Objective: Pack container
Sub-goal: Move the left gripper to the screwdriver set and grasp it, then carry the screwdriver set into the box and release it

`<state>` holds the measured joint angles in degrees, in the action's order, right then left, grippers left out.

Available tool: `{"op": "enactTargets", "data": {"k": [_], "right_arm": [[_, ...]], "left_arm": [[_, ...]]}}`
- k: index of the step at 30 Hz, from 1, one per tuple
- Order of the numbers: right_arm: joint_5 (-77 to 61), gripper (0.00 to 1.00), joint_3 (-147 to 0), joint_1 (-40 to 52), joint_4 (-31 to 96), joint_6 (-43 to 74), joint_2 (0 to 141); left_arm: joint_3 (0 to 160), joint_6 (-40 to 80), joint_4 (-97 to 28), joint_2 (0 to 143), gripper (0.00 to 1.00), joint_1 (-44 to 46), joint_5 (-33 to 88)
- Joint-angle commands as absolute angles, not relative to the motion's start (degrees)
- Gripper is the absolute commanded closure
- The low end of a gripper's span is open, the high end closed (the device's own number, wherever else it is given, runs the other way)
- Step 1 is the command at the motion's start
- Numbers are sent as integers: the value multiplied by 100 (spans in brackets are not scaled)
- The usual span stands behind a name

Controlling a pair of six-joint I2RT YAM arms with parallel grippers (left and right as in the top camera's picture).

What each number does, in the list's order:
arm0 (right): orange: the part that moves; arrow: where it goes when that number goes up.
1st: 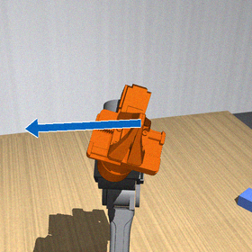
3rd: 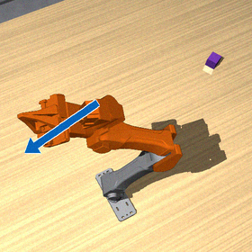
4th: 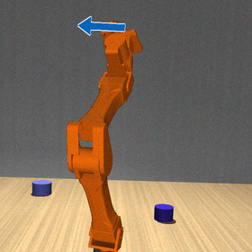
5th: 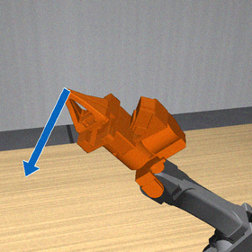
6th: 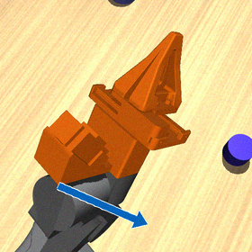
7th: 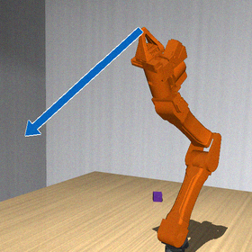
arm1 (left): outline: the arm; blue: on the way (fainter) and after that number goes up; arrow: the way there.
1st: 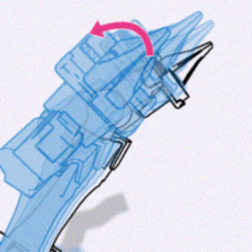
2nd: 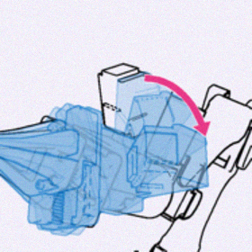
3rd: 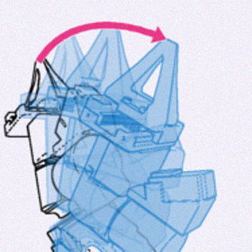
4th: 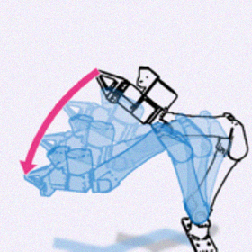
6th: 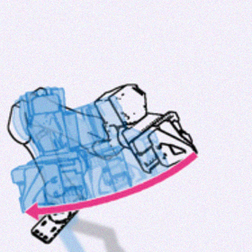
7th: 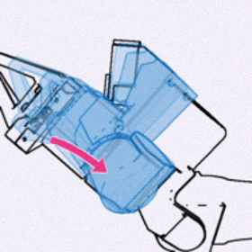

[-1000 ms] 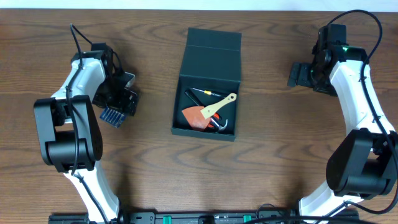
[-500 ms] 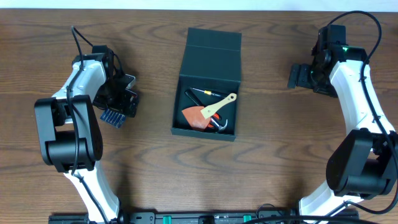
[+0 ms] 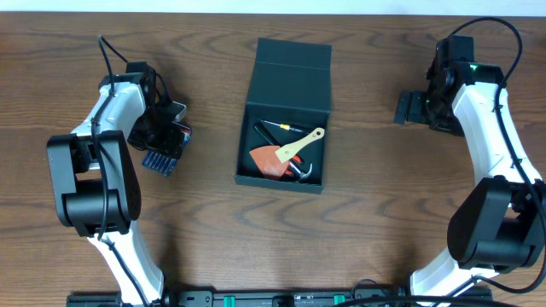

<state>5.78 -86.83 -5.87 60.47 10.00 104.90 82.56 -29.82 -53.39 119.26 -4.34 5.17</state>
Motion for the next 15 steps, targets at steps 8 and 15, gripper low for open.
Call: {"op": "enactTargets", "data": {"k": [8, 15], "right_arm": [[576, 1, -8667, -558, 6114, 910, 10490], [574, 1, -8667, -558, 6112, 913, 10490]], "left_arm": [[8208, -2974, -5343, 11992, 78, -432, 493], [8230, -2858, -5345, 11963, 94, -425, 493]]}}
